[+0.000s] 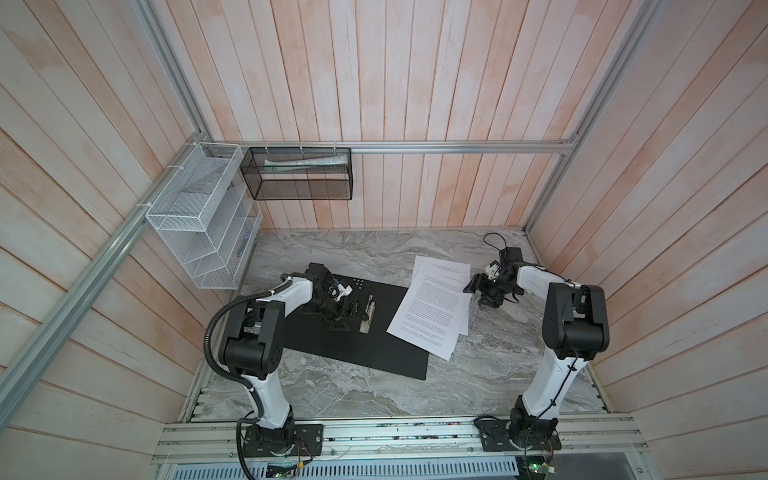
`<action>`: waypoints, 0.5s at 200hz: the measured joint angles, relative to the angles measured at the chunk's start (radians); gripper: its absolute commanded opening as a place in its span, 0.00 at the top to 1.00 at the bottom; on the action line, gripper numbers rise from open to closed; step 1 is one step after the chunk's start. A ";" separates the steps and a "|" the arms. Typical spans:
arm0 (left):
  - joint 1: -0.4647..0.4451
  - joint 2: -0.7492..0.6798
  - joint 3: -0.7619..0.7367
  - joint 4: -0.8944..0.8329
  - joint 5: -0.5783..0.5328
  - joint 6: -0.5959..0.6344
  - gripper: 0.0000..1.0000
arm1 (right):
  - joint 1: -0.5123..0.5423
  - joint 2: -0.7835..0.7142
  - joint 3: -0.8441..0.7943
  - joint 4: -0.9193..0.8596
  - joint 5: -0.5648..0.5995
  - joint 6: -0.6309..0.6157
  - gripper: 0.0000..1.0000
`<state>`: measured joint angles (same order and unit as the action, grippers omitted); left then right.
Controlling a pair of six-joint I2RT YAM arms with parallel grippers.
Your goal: Put the files into the folder
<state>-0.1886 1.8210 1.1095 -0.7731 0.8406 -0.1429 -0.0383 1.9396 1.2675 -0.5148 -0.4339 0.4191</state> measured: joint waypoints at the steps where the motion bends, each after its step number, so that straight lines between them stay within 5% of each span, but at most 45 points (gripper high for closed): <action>1: -0.002 -0.002 -0.005 0.004 0.002 0.002 0.05 | 0.000 0.002 0.002 -0.001 -0.001 -0.002 0.29; 49: -0.123 -0.072 -0.048 0.052 0.028 0.120 0.16 | 0.021 0.070 0.101 -0.042 -0.006 -0.025 0.29; 100: -0.252 -0.113 -0.030 -0.067 -0.078 0.419 0.20 | 0.047 0.115 0.188 -0.117 0.053 -0.048 0.29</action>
<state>-0.4404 1.7084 1.0794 -0.8398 0.7624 0.2760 0.0086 2.0548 1.4555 -0.6315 -0.3809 0.3706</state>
